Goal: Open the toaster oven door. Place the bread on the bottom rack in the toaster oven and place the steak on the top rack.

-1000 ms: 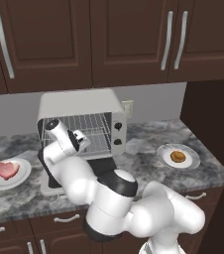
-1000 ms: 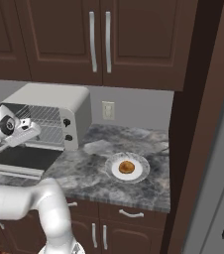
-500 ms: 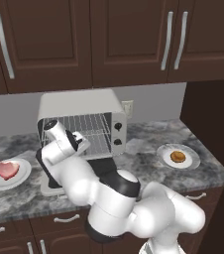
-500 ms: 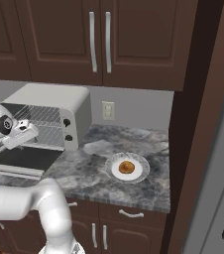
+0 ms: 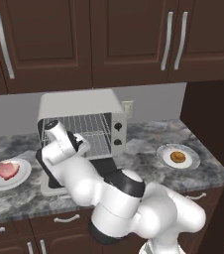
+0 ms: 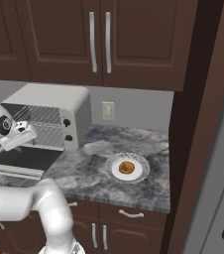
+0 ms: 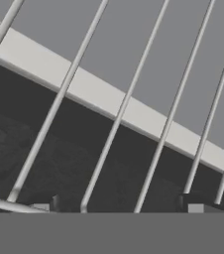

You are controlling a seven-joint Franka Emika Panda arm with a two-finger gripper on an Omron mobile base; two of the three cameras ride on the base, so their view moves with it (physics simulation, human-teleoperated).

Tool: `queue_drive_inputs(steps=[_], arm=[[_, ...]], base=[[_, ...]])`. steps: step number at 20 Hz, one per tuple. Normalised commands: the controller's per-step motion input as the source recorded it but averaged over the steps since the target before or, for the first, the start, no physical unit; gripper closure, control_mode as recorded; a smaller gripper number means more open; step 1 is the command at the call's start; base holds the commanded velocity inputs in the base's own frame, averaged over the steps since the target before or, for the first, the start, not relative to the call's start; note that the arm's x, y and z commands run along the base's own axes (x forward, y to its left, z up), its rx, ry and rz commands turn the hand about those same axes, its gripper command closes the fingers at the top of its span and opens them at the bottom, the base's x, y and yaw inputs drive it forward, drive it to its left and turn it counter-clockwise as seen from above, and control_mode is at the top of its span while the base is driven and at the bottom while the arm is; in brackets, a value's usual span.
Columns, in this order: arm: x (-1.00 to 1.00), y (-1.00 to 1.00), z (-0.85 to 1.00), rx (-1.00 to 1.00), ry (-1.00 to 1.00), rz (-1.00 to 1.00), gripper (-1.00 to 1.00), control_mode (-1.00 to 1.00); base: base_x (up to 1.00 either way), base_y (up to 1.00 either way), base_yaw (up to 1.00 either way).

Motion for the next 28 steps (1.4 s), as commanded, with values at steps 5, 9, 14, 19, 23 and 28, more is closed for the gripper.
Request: queue_drive_inputs(steps=[5,9,14,19,23,28], arm=[[-0.72,0.07,-0.86,0.06,0.05,0.05,-1.0,-1.0],[-0.73,0.08,-0.86,0.05,0.04,0.05,-1.0,-1.0],[-0.73,0.09,-0.86,0.05,0.05,0.05,-1.0,-1.0],[-0.77,0.1,-0.83,0.05,0.04,0.05,-1.0,-1.0],[-0.81,0.09,-0.79,0.06,0.03,0.05,-1.0,-1.0],[-0.82,0.1,-0.79,0.04,0.02,0.04,-1.0,-1.0]], base=[[0.0,0.0,0.0],[0.0,0.0,0.0],[0.0,0.0,0.0],[0.0,0.0,0.0],[0.0,0.0,0.0],[0.0,0.0,0.0]])
